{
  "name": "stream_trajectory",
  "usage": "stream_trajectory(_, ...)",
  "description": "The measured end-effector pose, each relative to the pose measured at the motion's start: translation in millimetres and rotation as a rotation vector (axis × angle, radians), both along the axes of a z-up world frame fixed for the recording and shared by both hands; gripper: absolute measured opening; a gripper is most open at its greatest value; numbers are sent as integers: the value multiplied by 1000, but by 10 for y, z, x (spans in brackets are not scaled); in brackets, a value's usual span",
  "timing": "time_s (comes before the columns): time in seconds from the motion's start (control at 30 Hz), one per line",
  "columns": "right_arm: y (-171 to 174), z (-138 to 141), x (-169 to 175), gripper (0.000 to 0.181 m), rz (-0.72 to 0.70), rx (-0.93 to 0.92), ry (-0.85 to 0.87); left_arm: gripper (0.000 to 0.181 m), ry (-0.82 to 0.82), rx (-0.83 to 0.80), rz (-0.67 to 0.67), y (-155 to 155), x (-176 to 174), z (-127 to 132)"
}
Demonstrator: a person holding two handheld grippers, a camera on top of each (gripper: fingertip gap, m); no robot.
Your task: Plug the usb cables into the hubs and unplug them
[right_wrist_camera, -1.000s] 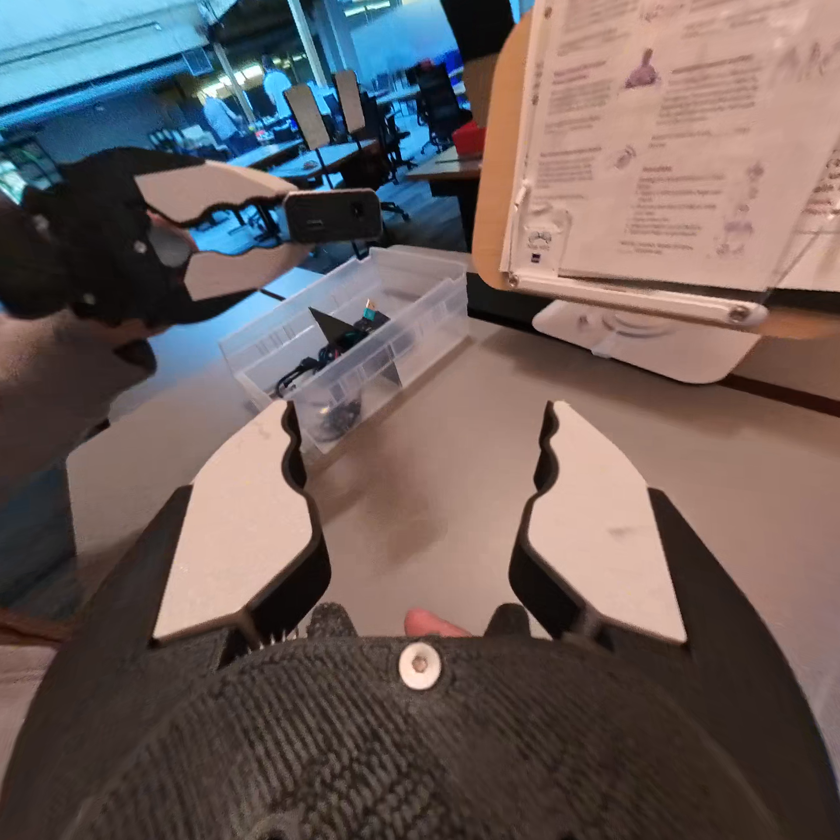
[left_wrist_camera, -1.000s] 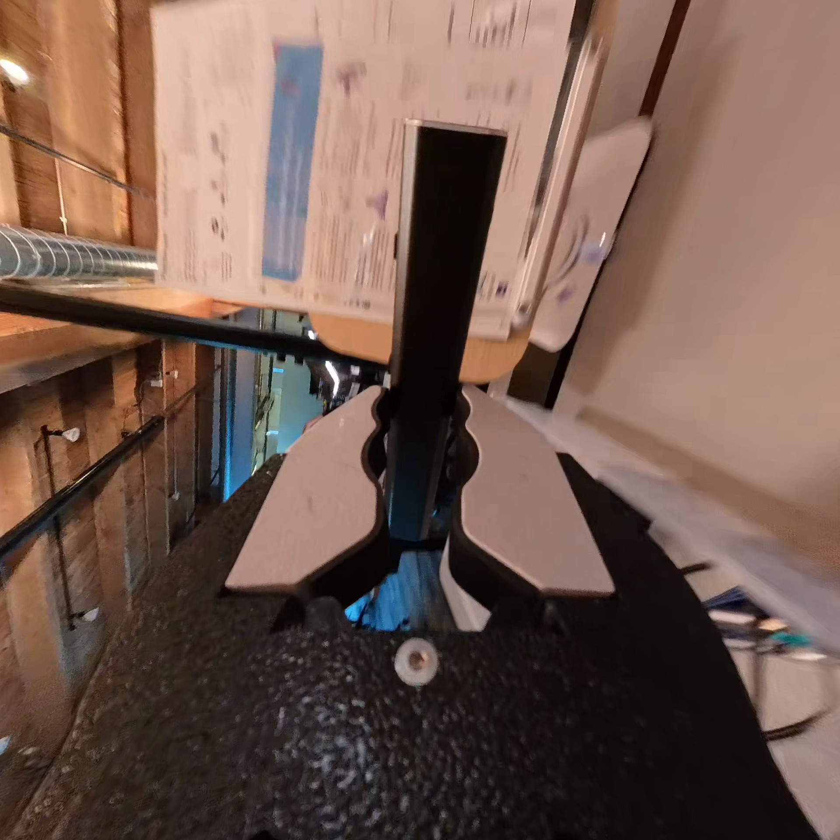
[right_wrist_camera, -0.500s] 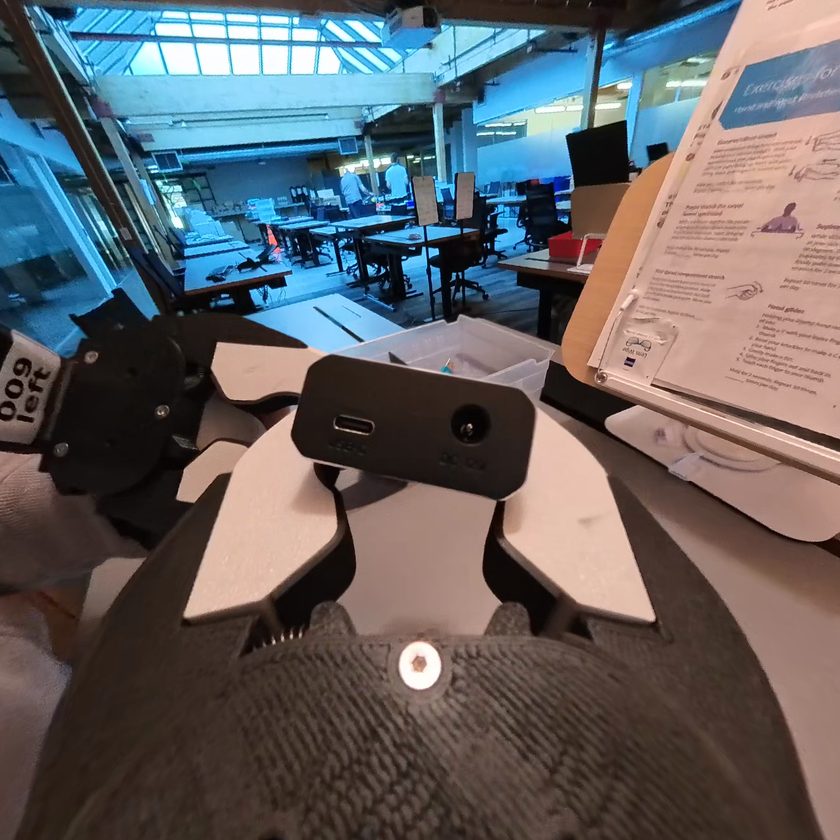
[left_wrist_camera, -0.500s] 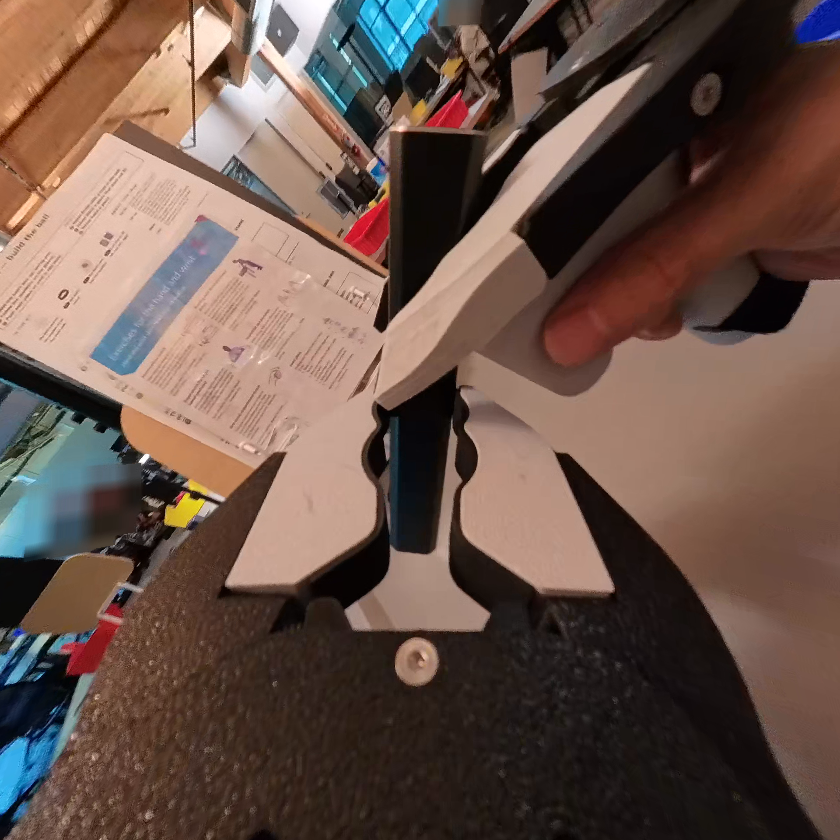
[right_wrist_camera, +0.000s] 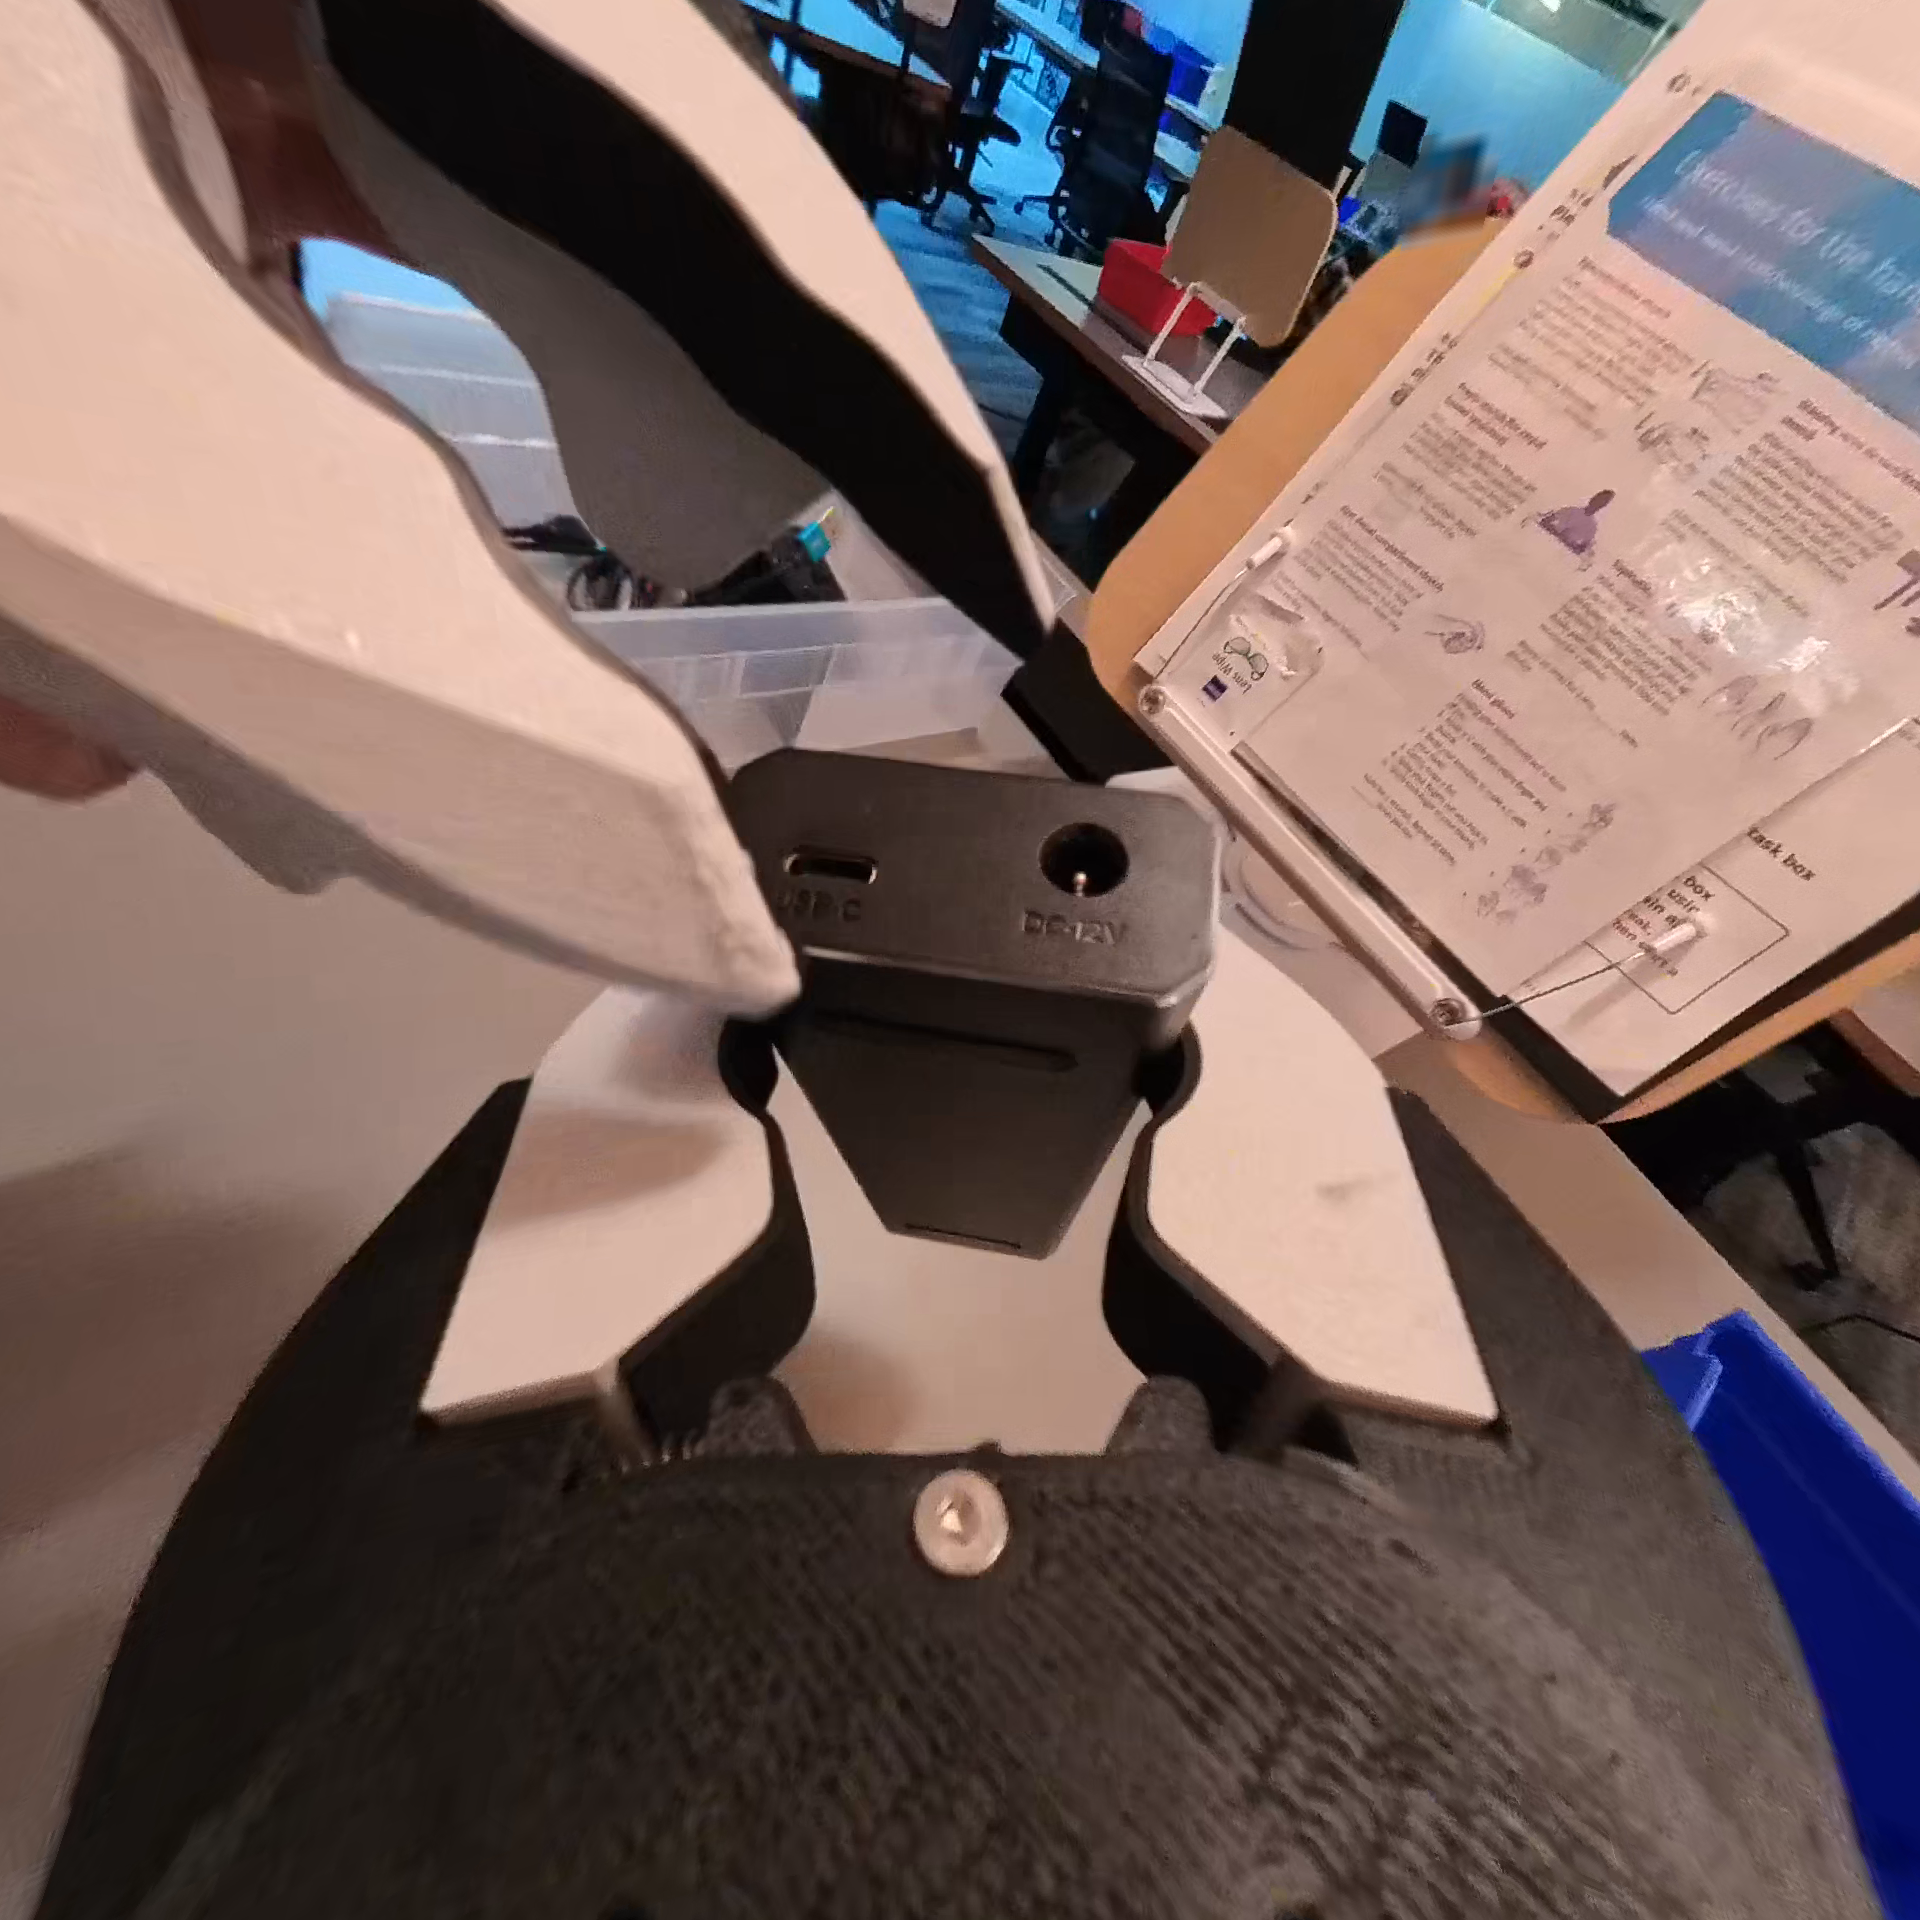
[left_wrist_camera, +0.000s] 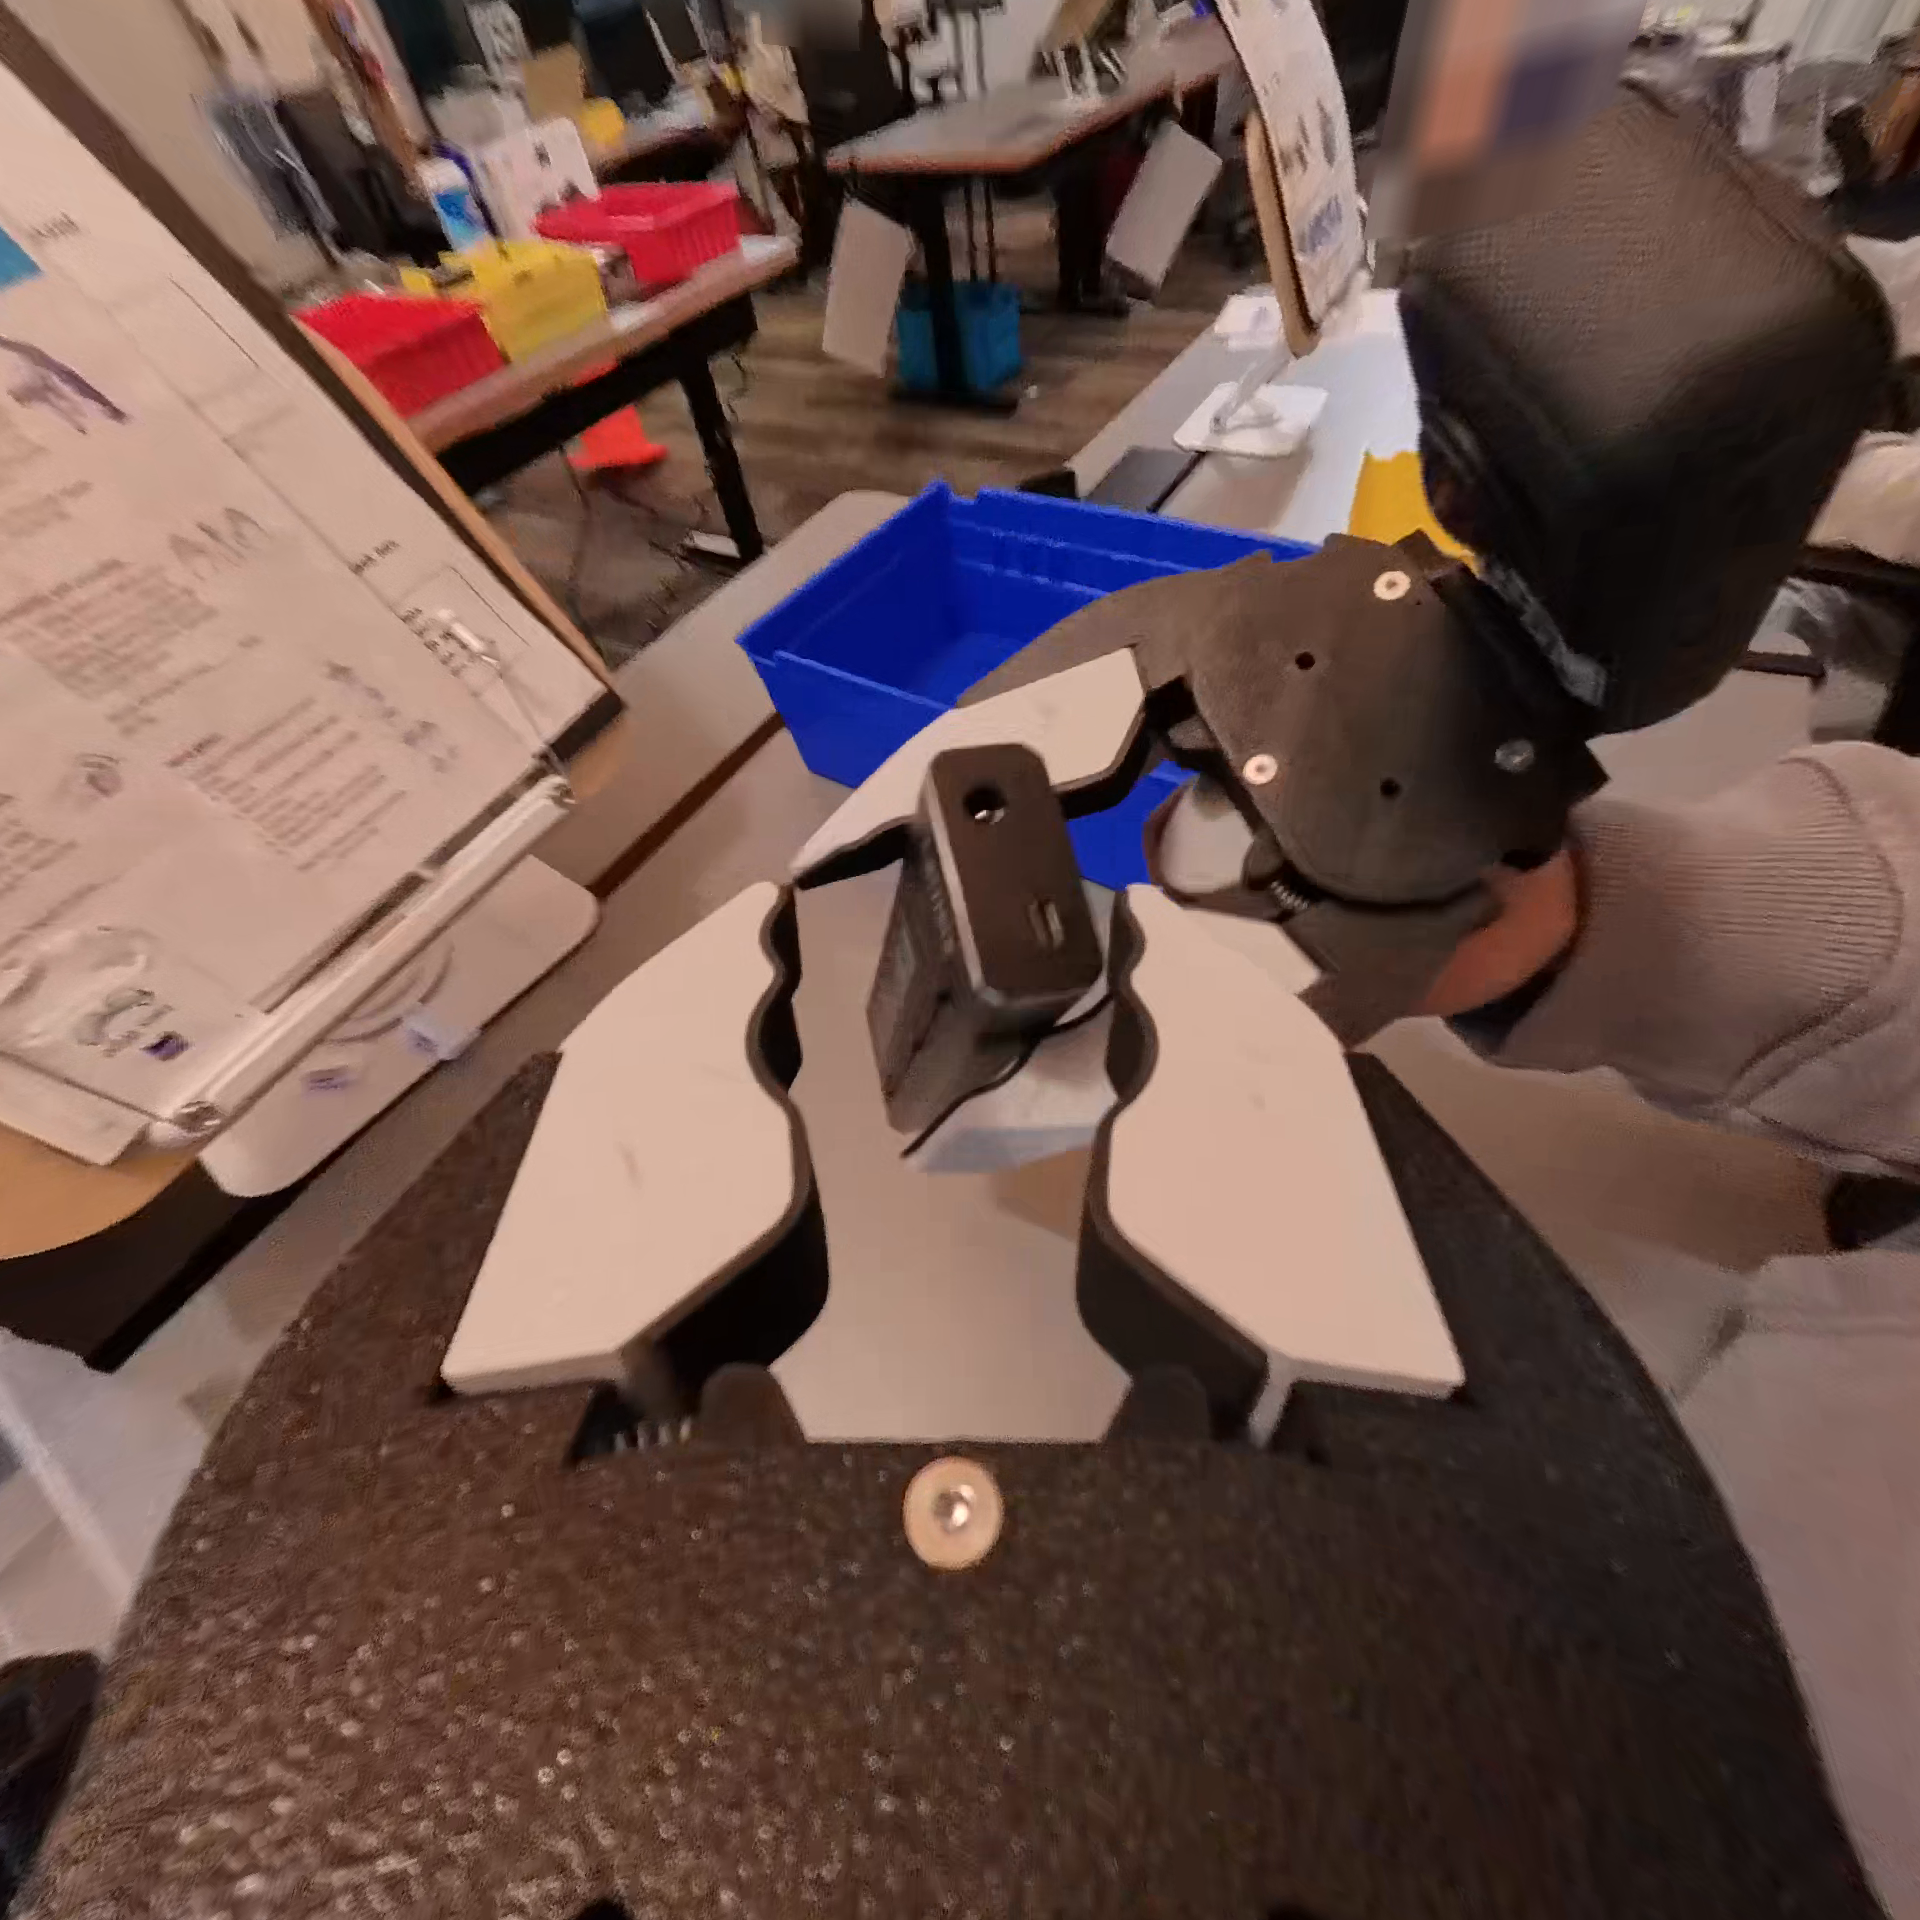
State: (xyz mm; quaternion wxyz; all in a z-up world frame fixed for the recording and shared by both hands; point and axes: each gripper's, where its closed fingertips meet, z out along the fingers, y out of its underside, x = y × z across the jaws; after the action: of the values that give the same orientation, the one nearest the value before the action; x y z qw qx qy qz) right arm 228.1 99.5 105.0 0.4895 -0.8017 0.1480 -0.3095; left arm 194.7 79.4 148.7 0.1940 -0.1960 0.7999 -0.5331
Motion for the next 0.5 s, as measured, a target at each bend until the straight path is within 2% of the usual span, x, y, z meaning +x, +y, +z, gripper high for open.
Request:
stream_trajectory(0.07,33,-17,-26,70,0,-38,-25,60,75,71,-1,-72,-10,-146)
stream_trajectory(0.17,32,-42,-28,71,-18,-63,-38,33,105,71,11,-121,-5,-203)
stream_trajectory(0.27,-28,-110,9,71,-43,-91,-62,30,112,79,23,-144,35,-300)
stream_trajectory(0.43,-57,-148,-6,70,-35,-12,-74,28,291,-125,30,-127,85,-291)
stream_trajectory(0.5,-133,-199,31,82,-73,-31,-114,28,319,-173,51,-54,130,-195)
